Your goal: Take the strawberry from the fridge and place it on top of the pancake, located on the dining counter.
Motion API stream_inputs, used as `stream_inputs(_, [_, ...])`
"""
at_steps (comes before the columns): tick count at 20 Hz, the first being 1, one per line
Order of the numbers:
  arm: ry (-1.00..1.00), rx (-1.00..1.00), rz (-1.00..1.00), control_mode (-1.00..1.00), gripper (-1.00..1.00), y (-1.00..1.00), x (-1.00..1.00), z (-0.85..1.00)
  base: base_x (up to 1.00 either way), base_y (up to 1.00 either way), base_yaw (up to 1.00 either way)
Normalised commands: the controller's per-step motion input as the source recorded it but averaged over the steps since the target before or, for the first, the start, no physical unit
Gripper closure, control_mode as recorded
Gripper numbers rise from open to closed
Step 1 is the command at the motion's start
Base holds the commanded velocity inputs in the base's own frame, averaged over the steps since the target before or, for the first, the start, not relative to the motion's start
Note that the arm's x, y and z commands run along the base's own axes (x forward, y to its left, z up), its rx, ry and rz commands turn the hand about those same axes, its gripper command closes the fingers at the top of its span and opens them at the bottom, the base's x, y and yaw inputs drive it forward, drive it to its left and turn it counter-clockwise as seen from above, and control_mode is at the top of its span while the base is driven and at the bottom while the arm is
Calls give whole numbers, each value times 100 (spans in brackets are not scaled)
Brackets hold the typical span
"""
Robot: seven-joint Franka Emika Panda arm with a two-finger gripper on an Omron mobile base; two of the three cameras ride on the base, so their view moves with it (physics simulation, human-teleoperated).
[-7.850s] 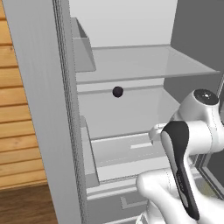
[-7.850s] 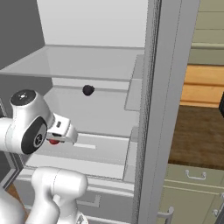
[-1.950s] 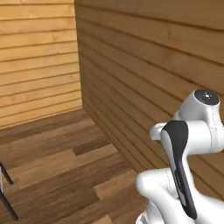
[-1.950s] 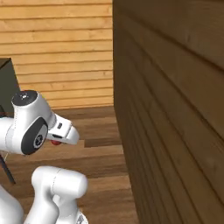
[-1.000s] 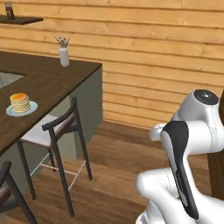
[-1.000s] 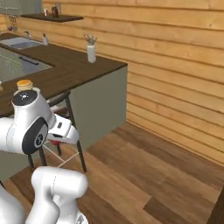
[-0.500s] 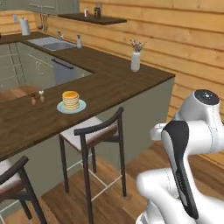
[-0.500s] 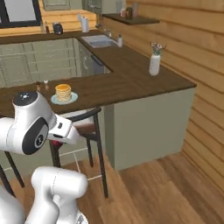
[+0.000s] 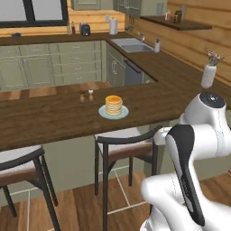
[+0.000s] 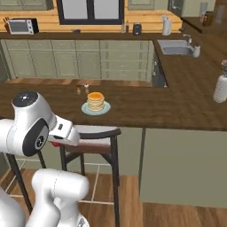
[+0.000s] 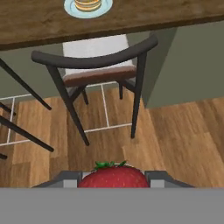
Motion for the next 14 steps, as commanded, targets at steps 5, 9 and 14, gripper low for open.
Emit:
stream_inputs(5, [0, 0, 0, 100, 100, 0, 0, 0, 52, -47, 20])
stream_inputs(9, [0, 0, 0, 100, 100, 0, 0, 0, 55, 12, 4])
stream_inputs(14, [0, 0, 0, 100, 100, 0, 0, 0, 36, 47, 0])
